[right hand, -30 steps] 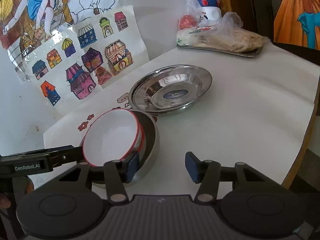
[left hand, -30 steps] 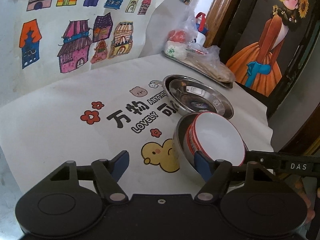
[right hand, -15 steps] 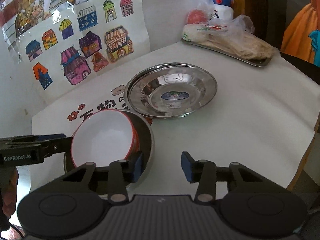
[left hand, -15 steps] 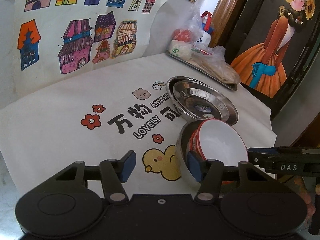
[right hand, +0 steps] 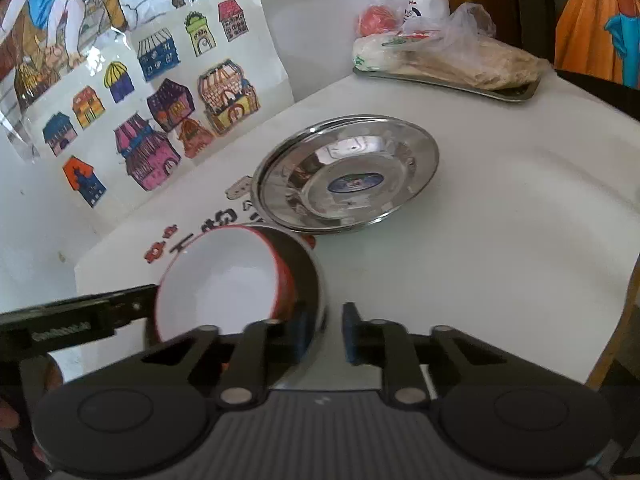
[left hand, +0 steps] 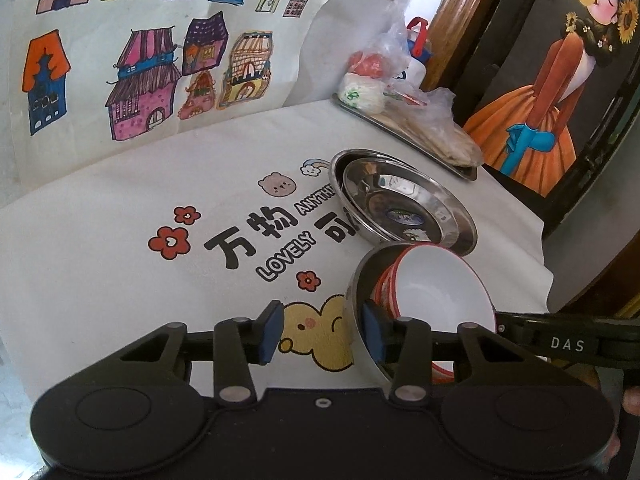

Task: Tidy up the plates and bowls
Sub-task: 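Lift the steel bowl holding the white bowls with both tools, then carry the bowl stack with both tools over the steel plate stack, then lower the bowl stack onto the steel plates and open both tools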

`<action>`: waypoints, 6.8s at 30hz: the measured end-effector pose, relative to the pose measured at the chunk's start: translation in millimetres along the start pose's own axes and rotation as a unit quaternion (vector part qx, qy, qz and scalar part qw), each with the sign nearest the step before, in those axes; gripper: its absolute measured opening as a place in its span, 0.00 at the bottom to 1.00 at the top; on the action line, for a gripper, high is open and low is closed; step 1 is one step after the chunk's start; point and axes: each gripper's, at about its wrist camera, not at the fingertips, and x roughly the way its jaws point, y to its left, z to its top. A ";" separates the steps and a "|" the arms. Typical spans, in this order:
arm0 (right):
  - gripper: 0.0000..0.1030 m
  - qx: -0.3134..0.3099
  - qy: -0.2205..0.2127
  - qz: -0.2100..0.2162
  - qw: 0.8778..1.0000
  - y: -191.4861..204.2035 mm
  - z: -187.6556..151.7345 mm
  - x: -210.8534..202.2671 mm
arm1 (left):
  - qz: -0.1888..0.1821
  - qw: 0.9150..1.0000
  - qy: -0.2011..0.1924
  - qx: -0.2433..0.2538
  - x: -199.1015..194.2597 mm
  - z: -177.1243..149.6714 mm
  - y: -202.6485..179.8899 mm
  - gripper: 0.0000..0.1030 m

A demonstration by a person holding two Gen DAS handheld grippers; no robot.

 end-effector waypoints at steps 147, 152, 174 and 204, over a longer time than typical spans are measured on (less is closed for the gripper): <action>0.15 0.053 -0.141 -0.022 0.988 -58.4 84.4 56.0 | 0.020 0.999 -0.046 -0.018 110.6 91.8 -46.4 0.07; 0.17 0.048 -0.149 -0.027 0.987 -57.8 81.6 54.7 | 0.019 0.999 -0.046 -0.023 110.4 91.8 -43.2 0.14; 0.30 0.051 -0.164 -0.042 0.984 -59.1 73.9 49.7 | 0.027 0.998 -0.051 -0.024 106.0 89.1 -40.8 0.26; 0.83 0.067 -0.224 -0.052 0.971 -60.5 49.9 3.3 | 0.023 0.994 -0.110 -0.007 60.9 80.6 -45.6 0.71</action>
